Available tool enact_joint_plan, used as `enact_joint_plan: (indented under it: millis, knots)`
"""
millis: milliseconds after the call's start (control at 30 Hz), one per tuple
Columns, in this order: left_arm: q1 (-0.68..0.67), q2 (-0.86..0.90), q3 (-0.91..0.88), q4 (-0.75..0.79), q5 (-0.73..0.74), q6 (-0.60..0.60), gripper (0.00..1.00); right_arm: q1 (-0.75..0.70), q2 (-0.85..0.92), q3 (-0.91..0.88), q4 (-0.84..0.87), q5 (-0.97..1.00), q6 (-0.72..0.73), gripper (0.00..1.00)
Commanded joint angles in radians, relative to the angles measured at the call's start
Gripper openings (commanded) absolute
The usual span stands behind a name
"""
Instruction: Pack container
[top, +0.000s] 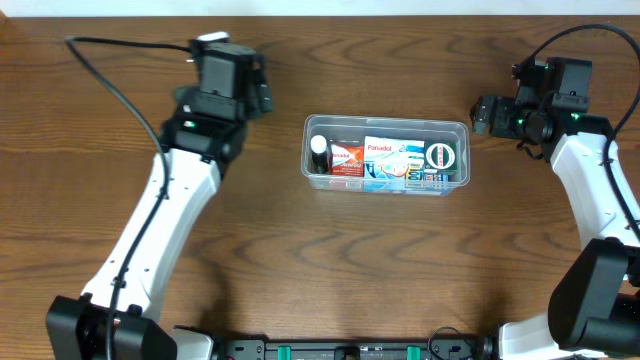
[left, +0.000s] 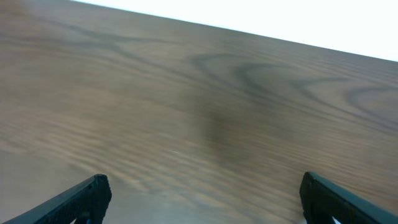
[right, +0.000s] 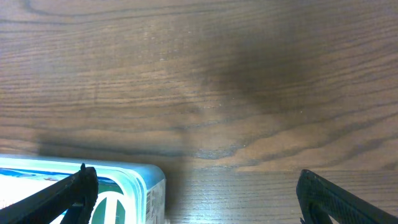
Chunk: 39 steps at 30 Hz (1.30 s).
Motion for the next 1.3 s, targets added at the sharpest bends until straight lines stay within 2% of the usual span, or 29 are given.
enact_joint_plan:
  millis: [0, 900, 1000, 1267]
  knots:
    - [0.043, -0.013, 0.005, -0.02, -0.023, 0.01, 0.98, -0.004, 0.001, 0.015, 0.0, 0.002, 0.006, 0.99]
    - [0.062, -0.013, 0.005, -0.036, -0.023, 0.01, 0.98, -0.019, -0.003, 0.015, 0.0, 0.002, 0.006, 0.99]
    - [0.062, -0.013, 0.005, -0.036, -0.023, 0.01, 0.98, -0.007, -0.058, 0.002, -0.002, 0.002, 0.006, 0.99]
    - [0.062, -0.013, 0.005, -0.036, -0.023, 0.01, 0.98, 0.095, -0.387, -0.057, -0.005, 0.002, 0.006, 0.99]
